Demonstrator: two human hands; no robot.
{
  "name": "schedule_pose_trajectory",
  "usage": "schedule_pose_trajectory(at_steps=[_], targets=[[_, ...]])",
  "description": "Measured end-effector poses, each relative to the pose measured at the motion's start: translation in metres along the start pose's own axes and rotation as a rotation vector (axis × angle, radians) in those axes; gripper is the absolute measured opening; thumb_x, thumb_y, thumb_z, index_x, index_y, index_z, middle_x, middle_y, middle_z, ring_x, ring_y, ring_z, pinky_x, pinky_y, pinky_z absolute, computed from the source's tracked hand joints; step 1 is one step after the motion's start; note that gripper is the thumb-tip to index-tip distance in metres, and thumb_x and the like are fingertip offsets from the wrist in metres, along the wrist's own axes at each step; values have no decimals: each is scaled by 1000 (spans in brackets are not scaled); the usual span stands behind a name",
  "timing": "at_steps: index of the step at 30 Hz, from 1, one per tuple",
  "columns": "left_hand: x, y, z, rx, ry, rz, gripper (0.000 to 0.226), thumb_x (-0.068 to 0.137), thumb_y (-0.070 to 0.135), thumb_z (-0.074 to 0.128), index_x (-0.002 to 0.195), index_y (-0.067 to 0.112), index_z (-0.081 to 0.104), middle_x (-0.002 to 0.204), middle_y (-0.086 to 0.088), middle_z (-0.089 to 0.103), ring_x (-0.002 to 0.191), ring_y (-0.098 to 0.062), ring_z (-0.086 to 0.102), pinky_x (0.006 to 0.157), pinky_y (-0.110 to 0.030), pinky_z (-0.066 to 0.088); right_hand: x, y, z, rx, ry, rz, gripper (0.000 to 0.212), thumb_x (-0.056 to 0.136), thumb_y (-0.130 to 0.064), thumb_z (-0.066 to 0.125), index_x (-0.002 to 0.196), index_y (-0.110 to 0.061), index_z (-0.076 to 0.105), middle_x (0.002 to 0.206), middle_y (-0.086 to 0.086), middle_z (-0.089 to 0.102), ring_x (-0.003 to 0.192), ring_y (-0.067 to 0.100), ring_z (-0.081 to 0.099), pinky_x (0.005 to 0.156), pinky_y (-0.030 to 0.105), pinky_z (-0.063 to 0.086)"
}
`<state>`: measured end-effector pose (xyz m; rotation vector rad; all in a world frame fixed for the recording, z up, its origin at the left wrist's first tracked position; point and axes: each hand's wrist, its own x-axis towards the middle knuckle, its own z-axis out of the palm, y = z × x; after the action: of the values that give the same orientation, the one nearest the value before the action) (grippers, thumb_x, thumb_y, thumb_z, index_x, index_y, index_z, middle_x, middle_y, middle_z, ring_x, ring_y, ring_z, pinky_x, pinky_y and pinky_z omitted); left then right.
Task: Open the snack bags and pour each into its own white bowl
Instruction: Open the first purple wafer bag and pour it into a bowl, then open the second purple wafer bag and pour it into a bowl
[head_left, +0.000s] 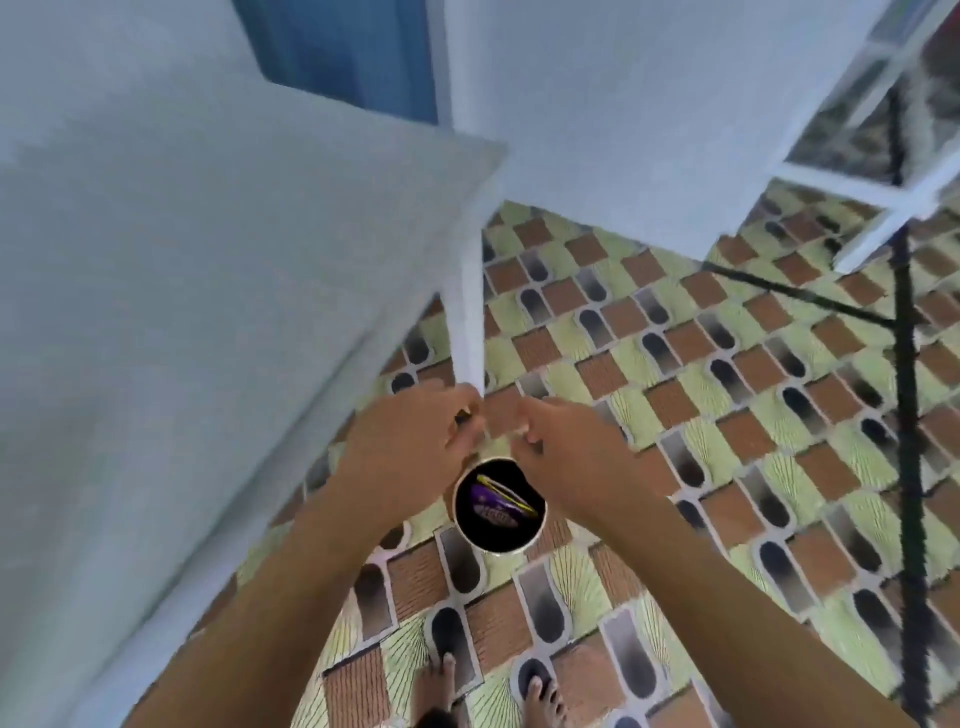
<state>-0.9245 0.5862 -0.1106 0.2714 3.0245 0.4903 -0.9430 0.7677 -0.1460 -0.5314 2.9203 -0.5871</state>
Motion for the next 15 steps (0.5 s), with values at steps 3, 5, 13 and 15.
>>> schedule_pose_trajectory(at_steps=[3,5,13,15], targets=[[-59,5,-84,-9,186,-124,19,101,44,47,107,34,62,85,10,56,78,-14,57,75,-36,52,-7,-58,-60,-54,30,-166,16,98,-35,46,91,-22,52,79,-6,54,71,19,55,60,33,45],[-104,3,-128,8,331,-203,18,100,46,48,104,36,63,82,11,57,74,-11,56,71,-34,53,-8,-102,-88,-33,34,-288,15,98,-36,46,94,-23,54,84,-6,58,77,19,57,66,35,49],[-291,-43,-221,173,692,-548,18,96,48,53,94,34,63,68,10,59,63,-13,57,60,-35,51,-36,-294,-108,94,35,-756,11,97,-38,54,94,-28,60,81,-8,64,71,13,57,66,32,51],[-340,-56,-229,190,747,-627,19,94,49,54,91,33,63,62,10,53,59,-10,51,56,-33,47,-52,-338,-95,119,61,-835,14,96,-37,56,88,-26,61,74,-7,64,66,13,57,61,31,50]])
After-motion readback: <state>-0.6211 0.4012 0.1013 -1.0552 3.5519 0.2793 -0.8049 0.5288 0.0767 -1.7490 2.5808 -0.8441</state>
